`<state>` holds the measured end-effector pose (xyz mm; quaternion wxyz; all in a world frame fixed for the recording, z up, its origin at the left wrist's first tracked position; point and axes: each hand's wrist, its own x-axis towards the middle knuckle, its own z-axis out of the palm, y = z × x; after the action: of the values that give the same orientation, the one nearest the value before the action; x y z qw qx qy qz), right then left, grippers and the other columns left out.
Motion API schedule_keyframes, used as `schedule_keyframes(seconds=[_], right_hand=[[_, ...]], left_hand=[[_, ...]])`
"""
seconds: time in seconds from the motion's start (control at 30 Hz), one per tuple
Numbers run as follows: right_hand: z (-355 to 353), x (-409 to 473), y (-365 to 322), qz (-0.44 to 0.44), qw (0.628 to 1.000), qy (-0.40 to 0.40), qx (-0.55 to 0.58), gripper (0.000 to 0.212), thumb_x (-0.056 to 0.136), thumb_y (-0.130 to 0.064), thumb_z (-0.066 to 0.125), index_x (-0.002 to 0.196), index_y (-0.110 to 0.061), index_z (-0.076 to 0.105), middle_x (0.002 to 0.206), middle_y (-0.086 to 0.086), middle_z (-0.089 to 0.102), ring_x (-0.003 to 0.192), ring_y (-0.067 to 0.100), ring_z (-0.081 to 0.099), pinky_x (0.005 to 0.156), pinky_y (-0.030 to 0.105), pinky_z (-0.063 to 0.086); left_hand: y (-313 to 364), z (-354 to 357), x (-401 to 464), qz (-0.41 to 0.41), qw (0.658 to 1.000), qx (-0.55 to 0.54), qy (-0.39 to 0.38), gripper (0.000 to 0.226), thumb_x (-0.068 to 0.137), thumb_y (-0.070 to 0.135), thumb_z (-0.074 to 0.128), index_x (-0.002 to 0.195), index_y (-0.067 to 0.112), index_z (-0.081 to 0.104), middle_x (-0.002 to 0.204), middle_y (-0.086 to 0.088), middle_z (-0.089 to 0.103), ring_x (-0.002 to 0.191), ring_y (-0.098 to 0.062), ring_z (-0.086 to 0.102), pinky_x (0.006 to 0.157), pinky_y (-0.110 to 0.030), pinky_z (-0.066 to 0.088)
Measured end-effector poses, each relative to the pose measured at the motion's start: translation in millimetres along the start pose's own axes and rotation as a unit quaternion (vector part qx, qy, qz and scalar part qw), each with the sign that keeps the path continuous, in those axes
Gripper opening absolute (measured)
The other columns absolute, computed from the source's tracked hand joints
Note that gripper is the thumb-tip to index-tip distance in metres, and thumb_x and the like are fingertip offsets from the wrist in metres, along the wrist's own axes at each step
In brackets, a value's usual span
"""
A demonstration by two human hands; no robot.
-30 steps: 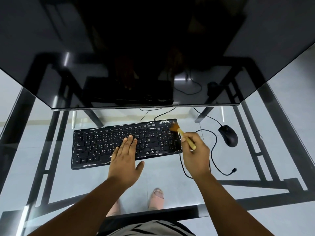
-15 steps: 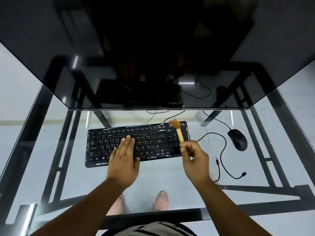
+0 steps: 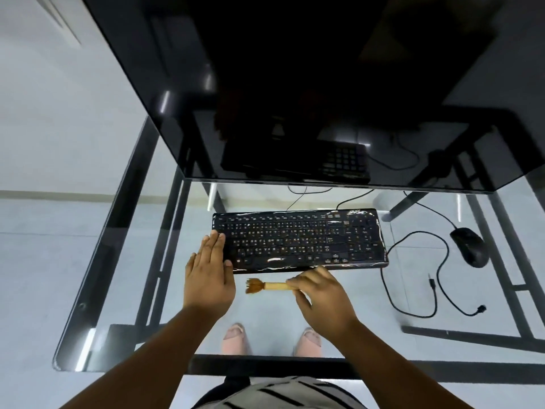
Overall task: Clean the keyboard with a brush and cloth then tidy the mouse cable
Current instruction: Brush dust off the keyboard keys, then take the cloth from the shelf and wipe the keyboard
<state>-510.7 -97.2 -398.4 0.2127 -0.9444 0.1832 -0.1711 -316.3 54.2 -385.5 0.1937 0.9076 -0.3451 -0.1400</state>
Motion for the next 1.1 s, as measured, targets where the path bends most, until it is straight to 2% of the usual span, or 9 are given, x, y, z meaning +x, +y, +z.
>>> schedule_keyframes(seconds=[0.23, 0.4, 0.57, 0.7, 0.83, 1.0, 1.1], right_hand=[[16, 6, -11, 0.004, 1.000, -0.019, -0.011, 0.026, 0.075, -0.008, 0.075, 0.097, -0.022, 0.076, 0.080, -0.007, 0.062, 0.075, 0.019, 0.058, 0.064, 0.026, 0.052], [24, 5, -14, 0.031, 0.998, -0.052, -0.026, 0.028, 0.072, -0.007, 0.078, 0.096, -0.022, 0.077, 0.080, -0.007, 0.061, 0.075, 0.019, 0.058, 0.061, 0.028, 0.054], [24, 7, -20, 0.043, 0.997, -0.061, -0.029, 0.031, 0.070, -0.011, 0.079, 0.100, -0.022, 0.076, 0.083, -0.008, 0.063, 0.077, 0.019, 0.060, 0.066, 0.025, 0.054], [19, 12, -27, 0.057, 0.996, -0.061, -0.022, 0.028, 0.074, -0.019, 0.076, 0.102, -0.022, 0.074, 0.088, -0.007, 0.064, 0.082, 0.018, 0.062, 0.069, 0.027, 0.056], [8, 26, -40, 0.078, 0.996, -0.039, -0.003, 0.031, 0.087, -0.036, 0.054, 0.109, -0.023, 0.071, 0.098, -0.007, 0.064, 0.092, 0.017, 0.061, 0.074, 0.028, 0.055], [-23, 70, -60, 0.065, 0.997, 0.036, 0.030, 0.032, 0.091, -0.036, 0.056, 0.115, -0.020, 0.069, 0.109, -0.006, 0.065, 0.103, 0.013, 0.061, 0.086, 0.025, 0.053], [-50, 105, -80, 0.031, 0.994, 0.089, 0.052, 0.031, 0.092, -0.032, 0.058, 0.119, -0.018, 0.067, 0.116, -0.007, 0.064, 0.110, 0.011, 0.060, 0.094, 0.028, 0.052]], left_hand=[[-17, -4, -1, 0.015, 0.999, 0.017, -0.032, 0.065, 0.091, 0.048, 0.012, 0.152, 0.028, 0.023, 0.160, 0.008, 0.013, 0.148, -0.013, 0.007, 0.119, -0.039, 0.008], [-21, -6, -2, 0.020, 0.999, 0.024, -0.038, 0.059, 0.095, 0.046, 0.019, 0.152, 0.029, 0.022, 0.161, 0.008, 0.011, 0.148, -0.014, 0.007, 0.119, -0.039, 0.009], [-22, -13, 2, 0.023, 0.998, 0.033, -0.041, 0.055, 0.100, 0.041, 0.031, 0.152, 0.029, 0.019, 0.161, 0.007, 0.009, 0.149, -0.015, 0.004, 0.119, -0.039, 0.006], [-20, -24, 5, 0.026, 0.998, 0.038, -0.035, 0.056, 0.100, 0.040, 0.032, 0.152, 0.030, 0.016, 0.162, 0.006, 0.006, 0.149, -0.015, 0.002, 0.119, -0.039, 0.005], [-12, -42, 7, 0.038, 0.999, 0.013, 0.007, 0.055, 0.099, 0.037, 0.039, 0.151, 0.026, 0.023, 0.161, 0.006, 0.012, 0.148, -0.018, 0.013, 0.117, -0.042, 0.016], [-4, -83, 18, 0.068, 0.993, -0.012, 0.098, 0.056, 0.097, 0.034, 0.044, 0.149, 0.025, 0.027, 0.159, 0.006, 0.020, 0.143, -0.019, 0.027, 0.110, -0.048, 0.031], [4, -121, 27, 0.095, 0.982, -0.026, 0.162, 0.054, 0.097, 0.035, 0.041, 0.148, 0.024, 0.029, 0.158, 0.006, 0.025, 0.142, -0.017, 0.028, 0.109, -0.045, 0.030]])
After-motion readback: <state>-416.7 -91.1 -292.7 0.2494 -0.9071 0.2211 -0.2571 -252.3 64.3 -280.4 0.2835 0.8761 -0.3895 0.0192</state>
